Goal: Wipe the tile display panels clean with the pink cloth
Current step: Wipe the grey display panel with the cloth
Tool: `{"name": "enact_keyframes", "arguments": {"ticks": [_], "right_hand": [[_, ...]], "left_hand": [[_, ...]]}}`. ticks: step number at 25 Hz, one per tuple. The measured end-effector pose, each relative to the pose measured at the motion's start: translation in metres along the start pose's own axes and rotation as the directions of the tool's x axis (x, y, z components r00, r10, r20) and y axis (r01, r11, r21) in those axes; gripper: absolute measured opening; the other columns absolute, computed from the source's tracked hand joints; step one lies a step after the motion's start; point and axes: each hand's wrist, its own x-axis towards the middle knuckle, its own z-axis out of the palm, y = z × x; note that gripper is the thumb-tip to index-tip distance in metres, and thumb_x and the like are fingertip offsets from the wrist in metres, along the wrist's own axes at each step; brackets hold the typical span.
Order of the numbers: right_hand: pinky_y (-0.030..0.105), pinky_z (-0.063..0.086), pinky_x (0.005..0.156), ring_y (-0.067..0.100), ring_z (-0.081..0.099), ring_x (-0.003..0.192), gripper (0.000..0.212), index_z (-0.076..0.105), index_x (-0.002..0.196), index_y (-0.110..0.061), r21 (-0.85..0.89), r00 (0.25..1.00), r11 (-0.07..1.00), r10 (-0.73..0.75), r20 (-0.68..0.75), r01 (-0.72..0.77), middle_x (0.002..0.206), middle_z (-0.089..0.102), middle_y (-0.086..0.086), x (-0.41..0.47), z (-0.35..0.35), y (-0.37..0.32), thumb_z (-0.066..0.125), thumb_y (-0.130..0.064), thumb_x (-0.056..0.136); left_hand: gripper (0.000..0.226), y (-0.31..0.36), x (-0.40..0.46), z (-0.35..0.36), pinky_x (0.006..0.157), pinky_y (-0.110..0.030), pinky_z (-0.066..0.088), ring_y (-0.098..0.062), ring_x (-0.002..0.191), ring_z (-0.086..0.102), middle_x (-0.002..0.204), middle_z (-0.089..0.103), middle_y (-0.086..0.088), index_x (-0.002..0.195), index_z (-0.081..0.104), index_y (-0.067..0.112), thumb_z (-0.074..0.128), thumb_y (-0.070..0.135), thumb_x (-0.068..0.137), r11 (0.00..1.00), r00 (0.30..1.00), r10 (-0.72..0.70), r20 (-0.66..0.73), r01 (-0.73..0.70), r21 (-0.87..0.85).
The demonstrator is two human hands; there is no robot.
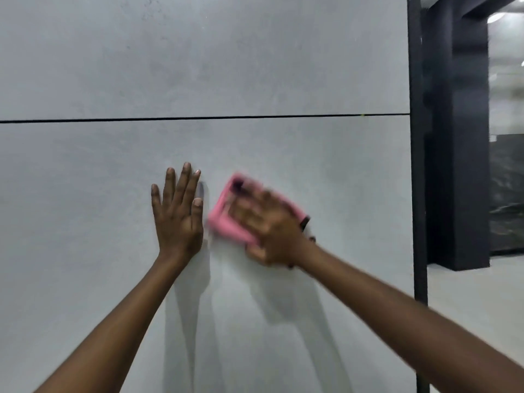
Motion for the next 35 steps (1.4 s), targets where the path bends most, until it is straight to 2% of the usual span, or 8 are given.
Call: {"name": "enact_keyframes", "arguments": {"ticks": [4, 12, 16, 19, 24, 29, 32, 35], "right_hand": [[0.05, 0.018, 0.118, 0.038, 0.027, 0.144, 0.07, 0.052, 0.14, -0.009, -0.009, 0.932, 0.961, -0.266, 0.244, 0.277, 0.149, 0.044, 0.012, -0.048, -0.005, -0.013, 0.067, -0.03, 0.074], [0.048, 0.03, 0.113, 0.042, 0.028, 0.142, 0.069, 0.046, 0.141, -0.002, -0.049, 0.81, 0.835, 0.515, -0.28, -0.548, 0.15, 0.038, 0.021, -0.059, -0.065, 0.089, 0.054, -0.025, 0.077], [0.052, 0.021, 0.116, 0.042, 0.031, 0.141, 0.066, 0.052, 0.139, -0.009, -0.041, 0.997, 0.999, -0.025, 0.071, 0.028, 0.149, 0.042, 0.012, -0.107, 0.014, -0.053, 0.062, -0.03, 0.078], [0.052, 0.015, 0.118, 0.036, 0.026, 0.144, 0.066, 0.047, 0.144, -0.015, 0.035, 0.894, 0.947, -0.312, 0.323, 0.318, 0.152, 0.04, 0.007, -0.127, 0.032, -0.096, 0.064, -0.032, 0.082], [0.052, 0.027, 0.114, 0.045, 0.032, 0.139, 0.058, 0.046, 0.14, -0.006, -0.088, 0.985, 0.983, 0.164, 0.046, -0.159, 0.146, 0.043, 0.022, -0.102, -0.026, 0.012, 0.05, -0.035, 0.09], [0.043, 0.026, 0.115, 0.043, 0.028, 0.142, 0.074, 0.034, 0.148, -0.01, -0.045, 0.801, 0.817, 0.551, -0.235, -0.575, 0.153, 0.033, 0.021, -0.11, -0.031, 0.035, 0.055, -0.028, 0.079], [0.045, 0.014, 0.12, 0.036, 0.022, 0.146, 0.083, 0.027, 0.153, -0.018, -0.108, 0.969, 0.967, 0.239, 0.068, -0.231, 0.157, 0.03, 0.009, -0.165, 0.033, -0.077, 0.057, -0.04, 0.078], [0.047, 0.001, 0.121, 0.026, 0.012, 0.15, 0.078, 0.031, 0.15, -0.024, 0.016, 0.865, 0.961, -0.254, 0.433, 0.274, 0.156, 0.033, 0.0, -0.205, 0.067, -0.167, 0.062, -0.04, 0.08]], "left_hand": [[0.056, -0.003, -0.064, 0.002, 0.119, -0.049, 0.0, -0.028, 0.15, 0.003, 0.163, 0.011, -0.003, 0.155, 0.018, 0.019, 0.024, 0.036, 0.101, 0.987, 0.996, -0.087, 0.024, 0.083, 0.14], [0.057, -0.012, -0.098, 0.012, 0.119, -0.052, -0.001, -0.03, 0.15, 0.004, 0.163, 0.01, 0.0, 0.155, 0.017, 0.021, 0.026, 0.037, 0.101, 0.978, 0.999, -0.037, 0.034, 0.029, 0.206], [0.055, -0.01, -0.098, 0.006, 0.118, -0.052, -0.002, -0.027, 0.15, -0.001, 0.162, 0.005, 0.001, 0.155, 0.015, 0.022, 0.022, 0.038, 0.103, 0.989, 0.996, -0.035, 0.087, 0.022, 0.148], [0.055, -0.001, -0.14, 0.002, 0.119, -0.049, -0.004, -0.027, 0.15, -0.001, 0.163, -0.003, 0.004, 0.155, 0.016, 0.021, 0.023, 0.036, 0.102, 0.996, 0.992, -0.075, 0.105, 0.07, 0.055], [0.058, -0.028, -0.208, 0.009, 0.118, -0.054, 0.003, -0.027, 0.15, -0.001, 0.164, -0.003, 0.005, 0.156, 0.006, 0.028, 0.023, 0.039, 0.102, 0.992, 0.985, 0.025, 0.172, -0.046, 0.121], [0.059, -0.027, -0.219, 0.018, 0.119, -0.054, 0.001, -0.029, 0.15, 0.001, 0.164, 0.0, 0.003, 0.156, 0.008, 0.025, 0.027, 0.037, 0.102, 0.985, 0.992, 0.039, 0.12, -0.058, 0.161], [0.057, -0.027, -0.221, 0.018, 0.119, -0.053, 0.001, -0.029, 0.15, 0.0, 0.164, 0.0, 0.003, 0.156, 0.009, 0.025, 0.025, 0.038, 0.103, 0.983, 0.991, 0.048, 0.123, -0.069, 0.171], [0.056, -0.026, -0.214, 0.012, 0.118, -0.053, -0.002, -0.027, 0.15, -0.004, 0.164, -0.003, 0.004, 0.156, 0.007, 0.026, 0.024, 0.037, 0.103, 0.987, 0.988, 0.036, 0.148, -0.058, 0.149]]}}
